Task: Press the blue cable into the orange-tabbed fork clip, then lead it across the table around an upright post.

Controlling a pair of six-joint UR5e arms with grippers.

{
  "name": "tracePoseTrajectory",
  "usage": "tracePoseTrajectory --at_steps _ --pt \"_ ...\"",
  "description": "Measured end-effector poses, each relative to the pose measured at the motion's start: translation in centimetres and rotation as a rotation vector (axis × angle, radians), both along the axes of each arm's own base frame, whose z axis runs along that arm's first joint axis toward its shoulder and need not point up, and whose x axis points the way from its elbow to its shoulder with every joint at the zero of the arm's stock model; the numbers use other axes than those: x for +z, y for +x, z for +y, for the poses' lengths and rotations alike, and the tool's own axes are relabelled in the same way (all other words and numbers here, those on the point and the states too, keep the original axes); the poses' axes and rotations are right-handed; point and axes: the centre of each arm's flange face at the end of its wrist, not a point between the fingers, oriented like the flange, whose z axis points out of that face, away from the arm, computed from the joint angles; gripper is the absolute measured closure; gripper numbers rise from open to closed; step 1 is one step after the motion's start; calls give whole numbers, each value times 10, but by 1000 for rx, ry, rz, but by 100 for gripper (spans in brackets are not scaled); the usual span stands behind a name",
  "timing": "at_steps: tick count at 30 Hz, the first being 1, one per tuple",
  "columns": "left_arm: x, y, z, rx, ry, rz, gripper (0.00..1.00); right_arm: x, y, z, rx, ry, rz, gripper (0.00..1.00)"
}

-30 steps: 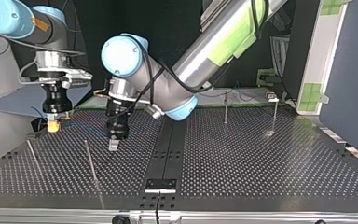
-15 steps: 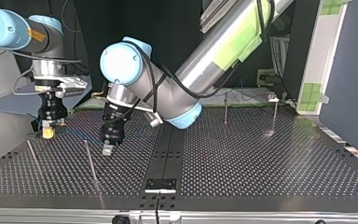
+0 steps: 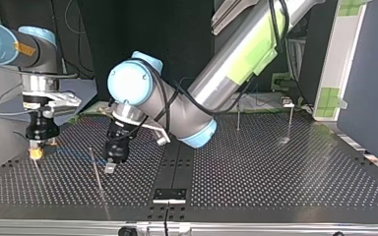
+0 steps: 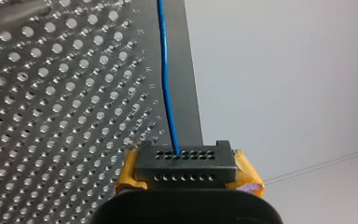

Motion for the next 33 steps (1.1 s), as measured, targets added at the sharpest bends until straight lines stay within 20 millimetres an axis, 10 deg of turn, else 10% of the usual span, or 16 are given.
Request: tracePoseTrajectory --at_steps 12,33 --pt "1 25 13 -8 -3 7 100 18 -7 -35 -24 -21 -12 100" --pt "-55 64 7 -40 52 84 100 -42 -30 -84 -70 59 3 100"
